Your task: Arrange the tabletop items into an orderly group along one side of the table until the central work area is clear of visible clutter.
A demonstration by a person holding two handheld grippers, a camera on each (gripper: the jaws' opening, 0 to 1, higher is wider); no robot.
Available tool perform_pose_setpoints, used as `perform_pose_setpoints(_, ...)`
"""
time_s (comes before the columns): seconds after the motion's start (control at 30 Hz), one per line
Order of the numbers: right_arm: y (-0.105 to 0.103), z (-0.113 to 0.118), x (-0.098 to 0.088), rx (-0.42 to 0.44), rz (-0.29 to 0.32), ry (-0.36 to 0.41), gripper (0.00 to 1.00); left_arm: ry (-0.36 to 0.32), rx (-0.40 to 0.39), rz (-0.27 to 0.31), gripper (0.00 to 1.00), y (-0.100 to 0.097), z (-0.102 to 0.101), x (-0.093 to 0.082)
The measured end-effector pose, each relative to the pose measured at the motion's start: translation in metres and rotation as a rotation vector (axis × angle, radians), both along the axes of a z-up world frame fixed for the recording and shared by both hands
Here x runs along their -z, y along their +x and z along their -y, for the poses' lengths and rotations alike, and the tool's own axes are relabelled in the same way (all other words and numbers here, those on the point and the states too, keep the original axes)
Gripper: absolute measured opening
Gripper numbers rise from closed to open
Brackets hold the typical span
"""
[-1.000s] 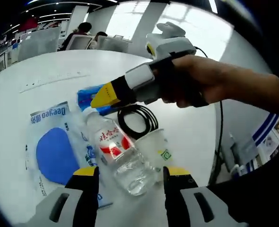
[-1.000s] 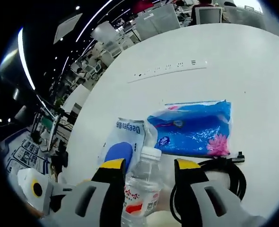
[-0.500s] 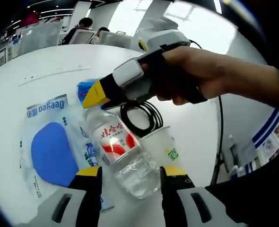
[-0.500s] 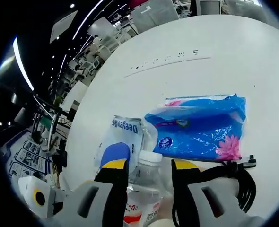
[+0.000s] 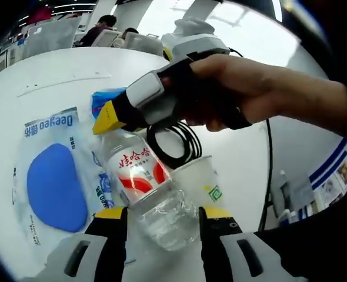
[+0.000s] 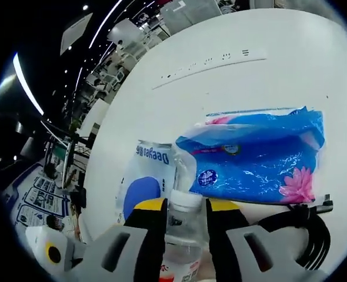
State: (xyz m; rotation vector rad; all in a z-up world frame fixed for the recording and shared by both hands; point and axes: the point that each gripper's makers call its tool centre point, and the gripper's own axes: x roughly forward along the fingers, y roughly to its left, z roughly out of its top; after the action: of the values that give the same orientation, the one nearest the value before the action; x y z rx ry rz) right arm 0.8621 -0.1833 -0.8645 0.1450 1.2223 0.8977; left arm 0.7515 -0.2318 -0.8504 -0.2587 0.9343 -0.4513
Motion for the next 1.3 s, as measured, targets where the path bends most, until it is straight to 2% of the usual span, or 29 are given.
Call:
perform_pose_setpoints(0.23, -0.001, -0.001, -0.001, -0.002, -0.021, 0.027, 0.18, -0.024, 0.002, -0.005, 0.48, -0.001, 0.001, 0.003)
perform_pose_setpoints(0.67, -0.006, 0.001, -0.017, 0.001, 0.022, 0.05, 0.17, -0.025, 0.037, -0.003, 0.48, -0.004, 0.004, 0.004)
perform_pose_setpoints(0.93, -0.013, 0.001, -0.038, -0.014, 0.077, 0.087, 0.17, -0.011, 0.072, 0.012, 0.49, -0.008, 0.008, 0.004)
perform_pose_setpoints(1.3, -0.022, 0.002, -0.074, -0.054, 0.193, 0.161, 0.17, 0.009, 0.118, 0.037, 0.48, -0.01, 0.004, 0.009)
